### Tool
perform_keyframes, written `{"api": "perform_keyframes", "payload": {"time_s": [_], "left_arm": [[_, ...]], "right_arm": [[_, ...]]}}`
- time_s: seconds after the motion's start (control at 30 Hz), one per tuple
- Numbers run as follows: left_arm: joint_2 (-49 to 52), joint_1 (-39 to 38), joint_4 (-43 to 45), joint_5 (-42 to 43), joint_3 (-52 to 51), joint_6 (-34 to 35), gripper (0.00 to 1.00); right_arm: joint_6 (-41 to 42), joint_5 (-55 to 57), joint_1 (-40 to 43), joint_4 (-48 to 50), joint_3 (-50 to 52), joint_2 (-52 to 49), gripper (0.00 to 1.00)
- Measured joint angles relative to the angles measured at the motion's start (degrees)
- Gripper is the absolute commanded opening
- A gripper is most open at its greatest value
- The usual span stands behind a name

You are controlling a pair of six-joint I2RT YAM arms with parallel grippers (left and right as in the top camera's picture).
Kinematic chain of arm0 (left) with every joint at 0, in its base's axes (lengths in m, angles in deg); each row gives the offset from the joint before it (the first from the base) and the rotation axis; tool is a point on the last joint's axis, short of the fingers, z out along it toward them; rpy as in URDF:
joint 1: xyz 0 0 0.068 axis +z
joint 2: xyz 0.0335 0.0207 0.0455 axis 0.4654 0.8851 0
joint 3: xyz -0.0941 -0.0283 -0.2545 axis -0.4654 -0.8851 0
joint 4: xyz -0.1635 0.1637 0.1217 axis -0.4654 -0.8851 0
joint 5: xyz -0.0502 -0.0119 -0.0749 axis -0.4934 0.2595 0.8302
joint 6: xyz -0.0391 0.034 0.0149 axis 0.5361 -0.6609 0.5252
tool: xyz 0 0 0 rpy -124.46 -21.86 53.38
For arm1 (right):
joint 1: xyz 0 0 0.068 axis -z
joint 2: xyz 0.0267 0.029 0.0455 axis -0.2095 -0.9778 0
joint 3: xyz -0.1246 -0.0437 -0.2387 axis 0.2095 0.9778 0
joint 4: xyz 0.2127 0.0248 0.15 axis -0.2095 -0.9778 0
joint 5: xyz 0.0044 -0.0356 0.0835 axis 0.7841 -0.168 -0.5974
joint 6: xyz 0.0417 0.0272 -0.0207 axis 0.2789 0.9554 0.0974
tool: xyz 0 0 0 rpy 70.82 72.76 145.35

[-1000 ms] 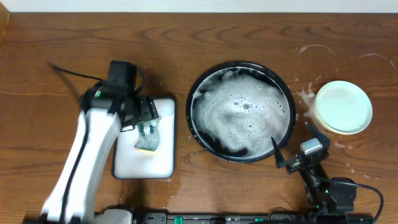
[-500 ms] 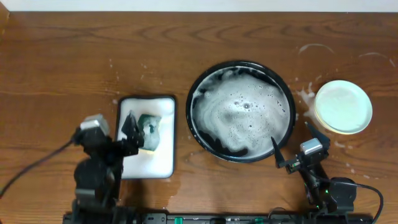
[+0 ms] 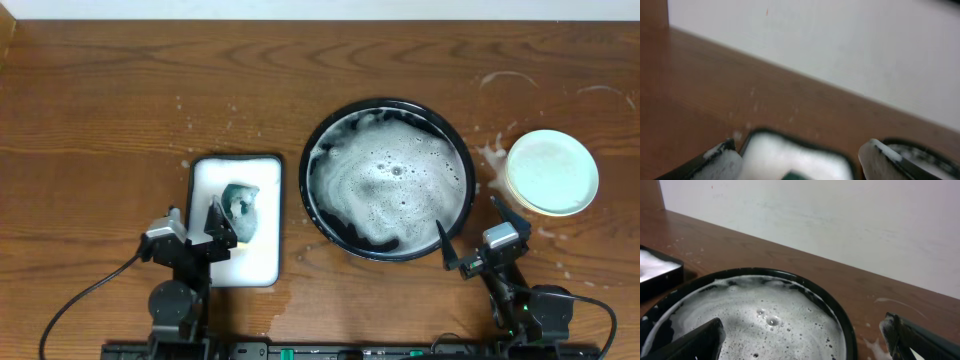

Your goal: Clean dirty plates on tray and stack at the side

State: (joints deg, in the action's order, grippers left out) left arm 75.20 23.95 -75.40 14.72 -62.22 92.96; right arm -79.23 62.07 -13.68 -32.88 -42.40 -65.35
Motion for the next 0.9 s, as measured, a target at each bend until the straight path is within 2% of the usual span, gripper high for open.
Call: {"api": "perform_keyframes", "payload": {"time_s": [0.9], "left_arm": [[0.0,0.0,-1.7,0.4,0.2,0.0,0.82]], "right_arm": [[0.0,0.0,0.0,0.0,0.0,0.0,0.99]]}}
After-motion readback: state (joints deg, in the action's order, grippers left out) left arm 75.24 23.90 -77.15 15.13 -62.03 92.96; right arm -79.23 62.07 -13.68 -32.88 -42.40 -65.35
